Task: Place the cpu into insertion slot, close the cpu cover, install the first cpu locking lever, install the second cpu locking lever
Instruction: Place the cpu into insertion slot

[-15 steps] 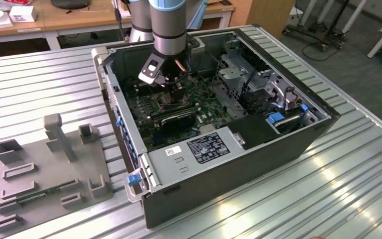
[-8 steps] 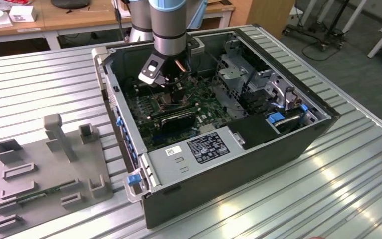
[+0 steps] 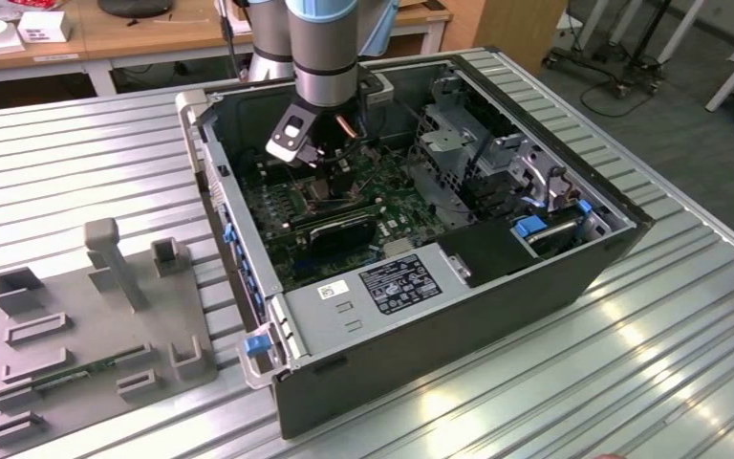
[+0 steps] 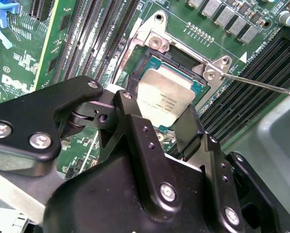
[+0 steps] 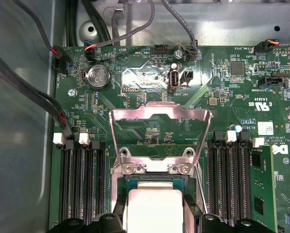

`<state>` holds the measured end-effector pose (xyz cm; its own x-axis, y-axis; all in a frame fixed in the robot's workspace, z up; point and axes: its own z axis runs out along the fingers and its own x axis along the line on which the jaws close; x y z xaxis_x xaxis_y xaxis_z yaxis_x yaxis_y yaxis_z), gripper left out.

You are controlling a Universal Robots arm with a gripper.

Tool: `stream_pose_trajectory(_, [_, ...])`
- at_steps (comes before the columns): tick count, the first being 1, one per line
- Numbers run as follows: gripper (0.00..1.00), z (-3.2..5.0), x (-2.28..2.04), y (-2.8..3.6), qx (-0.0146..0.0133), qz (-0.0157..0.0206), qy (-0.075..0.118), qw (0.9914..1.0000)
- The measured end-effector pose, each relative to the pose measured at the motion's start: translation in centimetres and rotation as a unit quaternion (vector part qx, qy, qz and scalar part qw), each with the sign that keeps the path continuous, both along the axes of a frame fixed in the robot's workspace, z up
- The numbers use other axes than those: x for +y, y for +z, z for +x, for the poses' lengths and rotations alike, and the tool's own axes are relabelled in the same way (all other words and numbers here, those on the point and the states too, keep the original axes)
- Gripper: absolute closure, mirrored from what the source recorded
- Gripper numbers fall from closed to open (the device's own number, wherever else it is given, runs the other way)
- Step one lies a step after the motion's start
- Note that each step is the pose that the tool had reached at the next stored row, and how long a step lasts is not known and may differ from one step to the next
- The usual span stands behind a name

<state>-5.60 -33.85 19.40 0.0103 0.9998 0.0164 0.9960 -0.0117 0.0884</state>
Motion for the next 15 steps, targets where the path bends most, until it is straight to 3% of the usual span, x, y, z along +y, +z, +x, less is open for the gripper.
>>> stream_pose_trajectory(4, [0.46,0.0,0.0,0.25,0.0001,-0.0001,0.0,1.0])
stream_pose_trajectory(15, [0.46,-0.01,-0.01,0.21,0.0001,-0.0002,0.01,0.99995])
